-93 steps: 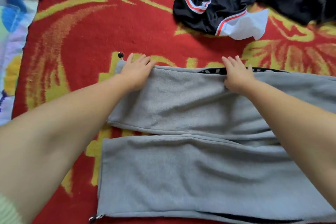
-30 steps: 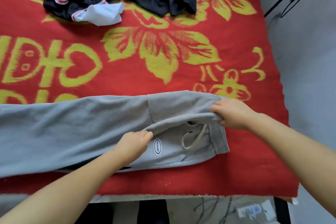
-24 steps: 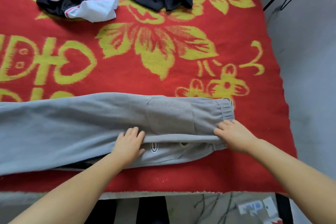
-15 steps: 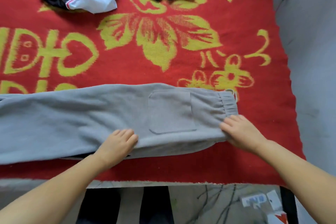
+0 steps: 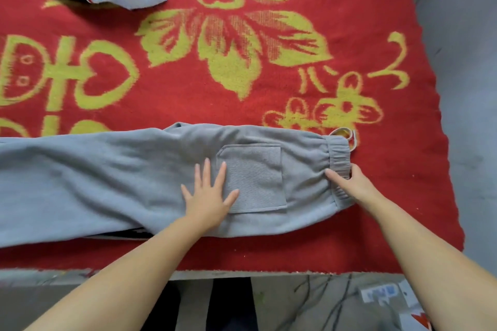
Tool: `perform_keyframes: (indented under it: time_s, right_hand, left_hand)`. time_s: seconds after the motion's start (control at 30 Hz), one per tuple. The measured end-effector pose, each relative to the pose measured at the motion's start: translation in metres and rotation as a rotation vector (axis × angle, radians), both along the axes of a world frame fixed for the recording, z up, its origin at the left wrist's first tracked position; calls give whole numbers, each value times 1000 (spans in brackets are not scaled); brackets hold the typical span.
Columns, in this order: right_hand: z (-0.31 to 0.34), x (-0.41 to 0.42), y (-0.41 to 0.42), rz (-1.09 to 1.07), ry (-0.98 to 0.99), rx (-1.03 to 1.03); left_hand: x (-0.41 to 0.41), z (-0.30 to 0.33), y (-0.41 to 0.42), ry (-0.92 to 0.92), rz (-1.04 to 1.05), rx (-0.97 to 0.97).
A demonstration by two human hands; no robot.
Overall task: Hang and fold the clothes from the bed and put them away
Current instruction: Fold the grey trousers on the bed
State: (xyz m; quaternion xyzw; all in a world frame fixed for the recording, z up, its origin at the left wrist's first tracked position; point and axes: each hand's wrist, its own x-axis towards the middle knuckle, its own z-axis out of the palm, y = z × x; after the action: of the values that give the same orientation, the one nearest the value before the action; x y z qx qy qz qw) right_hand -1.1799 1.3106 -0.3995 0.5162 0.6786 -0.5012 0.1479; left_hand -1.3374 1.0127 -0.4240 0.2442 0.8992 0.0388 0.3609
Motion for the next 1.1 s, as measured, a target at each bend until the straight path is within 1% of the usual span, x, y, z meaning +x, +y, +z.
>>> perform_keyframes:
  time_s: [0.07, 0.13, 0.17, 0.23, 0.27, 0.3, 0.37, 0.43, 0.47, 0.5, 0.53, 0.57, 0.6, 0.67, 0.7, 0.73, 0.77, 0.8, 0.83, 0.87, 0.9, 0.97, 1.03, 1.07, 1.1]
  right_hand:
    - [-1, -3, -4, 10, 101, -153]
    - [6, -7, -2, 41, 185, -163]
    - [11, -9, 3, 37, 221, -120]
    - [24, -8, 17, 71, 231, 27]
    - [30, -4, 26, 112, 199, 110]
    - [34, 2, 33, 144, 161, 183]
    - [36, 13, 46, 157, 53, 263]
    - [33, 18, 49, 157, -147, 315]
    - [29, 16, 43, 154, -275, 373]
    - [29, 13, 35, 162, -369, 492]
    - [29, 7, 22, 217, -377, 648]
    - [29, -3, 3, 324, -288, 803]
    - [29, -14, -19, 471, -137, 914]
    - [30, -37, -75, 789, 200, 999]
    - [29, -47, -107, 932, 340, 973]
    - [28, -54, -141, 1056, 454, 917]
    - [25, -58, -173, 1169, 515, 837]
    - [20, -63, -202, 1275, 519, 743]
    - [16, -67, -226, 1352, 480, 665]
    - [10, -72, -243, 1394, 409, 638]
    - [4, -79, -254, 1407, 329, 640]
    - [-5, -95, -262, 1353, 227, 620]
    - [-10, -105, -259, 1328, 274, 583]
    - [-12, -106, -255, 1349, 299, 532]
    - [-12, -104, -250, 1430, 292, 468]
  left_hand:
    - [0, -6, 15, -130, 7, -59]
    - [0, -5, 20, -131, 8, -18]
    - [0, -2, 19, -75, 5, 48]
    - [0, 7, 6, 111, 5, 192]
    - [1, 13, -7, 176, 31, 238]
    - [3, 17, -23, 200, 66, 242]
    - [5, 18, -63, 200, 126, 153]
    - [5, 11, -101, 175, 155, 57]
    - [2, 8, -118, 177, 177, 49]
    - [-1, 6, -127, 199, 200, 63]
    - [-5, 4, -135, 240, 231, 80]
    - [-8, 3, -144, 290, 273, 82]
    - [-12, 2, -150, 330, 319, 72]
    - [-19, 5, -163, 404, 368, 49]
    - [-21, 8, -170, 424, 321, 38]
    - [-22, 8, -177, 445, 218, 47]
    - [-22, 6, -182, 457, 96, 66]
    - [-23, 5, -187, 454, -23, 81]
    - [-24, 6, -191, 439, -119, 86]
    - [-28, 6, -193, 435, -187, 96]
    - [-33, 8, -194, 441, -231, 116]
    - [-46, 12, -198, 454, -299, 149]
    - [-56, 16, -206, 471, -404, 172]
    - [-59, 18, -213, 467, -465, 171]
    - [-59, 20, -221, 451, -526, 162]
